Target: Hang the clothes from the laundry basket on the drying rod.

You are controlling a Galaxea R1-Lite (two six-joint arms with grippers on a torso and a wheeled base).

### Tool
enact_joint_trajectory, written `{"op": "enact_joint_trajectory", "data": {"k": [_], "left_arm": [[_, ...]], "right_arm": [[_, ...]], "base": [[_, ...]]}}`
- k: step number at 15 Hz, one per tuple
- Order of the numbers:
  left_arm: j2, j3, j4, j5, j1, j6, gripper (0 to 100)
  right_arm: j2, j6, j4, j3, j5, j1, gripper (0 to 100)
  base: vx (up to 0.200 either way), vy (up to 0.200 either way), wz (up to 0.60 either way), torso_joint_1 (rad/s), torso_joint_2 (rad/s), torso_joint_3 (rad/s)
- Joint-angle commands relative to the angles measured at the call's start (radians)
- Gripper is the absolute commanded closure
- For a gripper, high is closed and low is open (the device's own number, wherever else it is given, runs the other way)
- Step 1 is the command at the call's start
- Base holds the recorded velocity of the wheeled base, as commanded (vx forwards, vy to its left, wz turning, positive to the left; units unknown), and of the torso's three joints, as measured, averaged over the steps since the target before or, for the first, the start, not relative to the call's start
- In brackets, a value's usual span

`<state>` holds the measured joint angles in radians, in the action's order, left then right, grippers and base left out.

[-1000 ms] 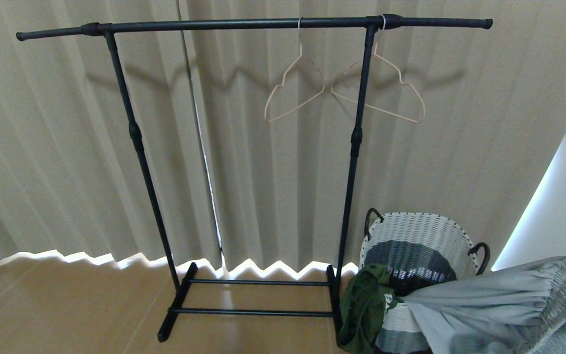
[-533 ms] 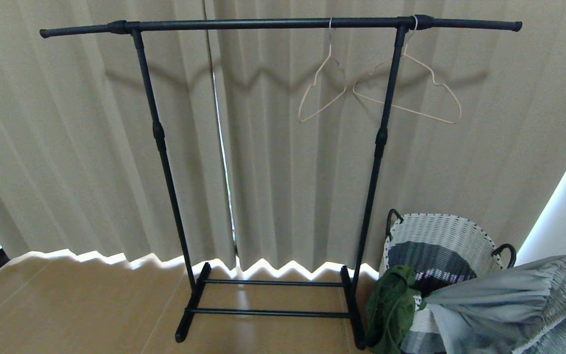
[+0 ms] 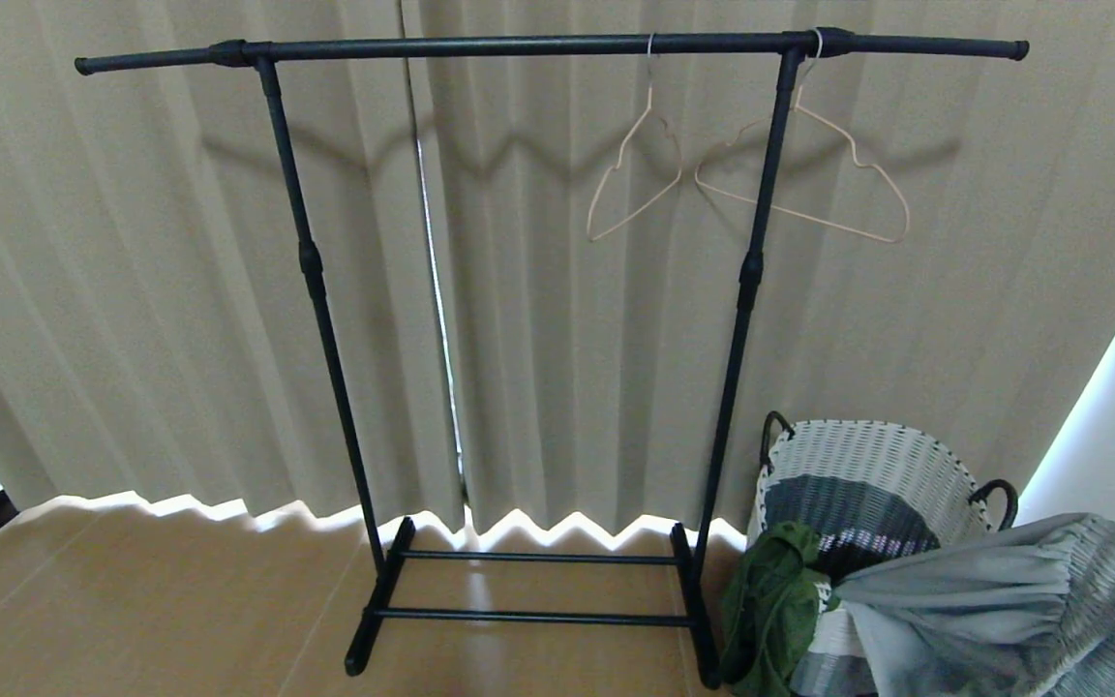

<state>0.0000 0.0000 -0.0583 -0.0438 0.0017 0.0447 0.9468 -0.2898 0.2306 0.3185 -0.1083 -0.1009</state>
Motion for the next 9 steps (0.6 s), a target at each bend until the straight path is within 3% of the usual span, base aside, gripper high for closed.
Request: {"op": "enact_joint_trajectory", "data": {"k": [1, 6, 7, 9], "left_arm": [[0.000, 0.000, -0.006, -0.021, 0.000, 0.000, 0], [0.003, -0.132, -0.011, -0.123, -0.006, 0.001, 0], [0.072, -0.152, -0.012, -0.211, -0.031, 0.000, 0], [0.225, -0.167, -0.029, -0.251, -0.074, 0.000, 0]], "right_arm": [[-0.014, 0.000, -0.001, -0.001, -0.002, 0.030, 100], [-0.042, -0.002, -0.002, 0.002, -0.005, 0.073, 100], [-0.037, -0.002, -0.001, 0.008, -0.005, 0.116, 100], [-0.033, 0.000, 0.001, 0.010, -0.004, 0.148, 100]], "base": [[0.000, 0.000, 0.00, 0.000, 0.00, 0.000], [0.000, 0.000, 0.00, 0.000, 0.00, 0.000], [0.000, 0.000, 0.00, 0.000, 0.00, 0.000], [0.000, 0.000, 0.00, 0.000, 0.00, 0.000]]}}
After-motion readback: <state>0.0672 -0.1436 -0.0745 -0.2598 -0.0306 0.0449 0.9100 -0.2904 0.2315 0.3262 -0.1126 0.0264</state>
